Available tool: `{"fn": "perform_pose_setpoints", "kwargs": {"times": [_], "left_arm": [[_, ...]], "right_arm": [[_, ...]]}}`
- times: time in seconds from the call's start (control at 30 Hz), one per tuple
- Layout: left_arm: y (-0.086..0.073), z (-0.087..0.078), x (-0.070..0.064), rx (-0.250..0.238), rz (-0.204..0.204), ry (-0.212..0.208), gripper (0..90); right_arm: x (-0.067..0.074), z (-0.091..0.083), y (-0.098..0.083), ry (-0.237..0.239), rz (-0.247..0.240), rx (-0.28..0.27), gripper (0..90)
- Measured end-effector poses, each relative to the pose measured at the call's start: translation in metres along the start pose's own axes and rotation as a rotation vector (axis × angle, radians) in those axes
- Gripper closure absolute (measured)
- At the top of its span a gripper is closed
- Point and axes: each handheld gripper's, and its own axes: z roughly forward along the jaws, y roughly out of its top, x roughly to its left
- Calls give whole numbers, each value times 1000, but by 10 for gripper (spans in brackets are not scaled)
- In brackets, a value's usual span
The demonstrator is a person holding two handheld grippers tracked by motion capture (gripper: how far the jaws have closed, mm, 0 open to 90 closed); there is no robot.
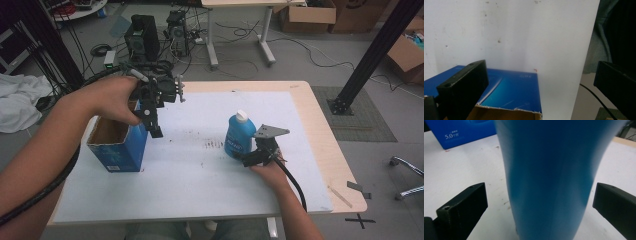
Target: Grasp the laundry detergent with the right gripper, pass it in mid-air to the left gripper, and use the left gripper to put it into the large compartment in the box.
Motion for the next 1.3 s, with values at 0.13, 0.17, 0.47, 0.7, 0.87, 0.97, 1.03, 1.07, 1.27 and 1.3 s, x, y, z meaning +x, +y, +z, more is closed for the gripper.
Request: {"fn": "perform_pose_setpoints", "kwargs": {"times": [0.13, 0.17, 0.47, 0.7, 0.87, 0.97, 1.03, 1.07, 1.27, 1.3], "left_arm": [[1, 1, 0, 5, 1, -2, 1], [0, 1, -1, 3, -1, -2, 1], [-2, 3, 1, 5, -6, -6, 1], [-1, 4, 1, 7, -5, -6, 1], [1, 6, 2, 14, -6, -8, 1], [2, 7, 2, 18, -2, -10, 1], [3, 7, 1, 15, 0, -10, 1], [4, 6, 2, 19, 0, -10, 1], [5, 5, 0, 16, 1, -4, 1], [6, 5, 0, 18, 2, -5, 1]], "right_arm": [[0, 4, -2, -20, 10, -31, 0], [0, 5, -2, -23, 13, -35, 0], [-1, 7, -6, -44, 17, -66, 76], [-2, 8, -6, -56, 15, -79, 144], [-2, 7, -6, -52, 5, -82, 177], [-2, 6, -5, -56, -6, -74, 202], [-3, 6, -5, -52, 3, -78, 212], [-3, 6, -5, -53, 1, -78, 218], [-3, 7, -6, -39, -11, -72, 250], [-3, 7, -6, -41, -12, -73, 256]]}}
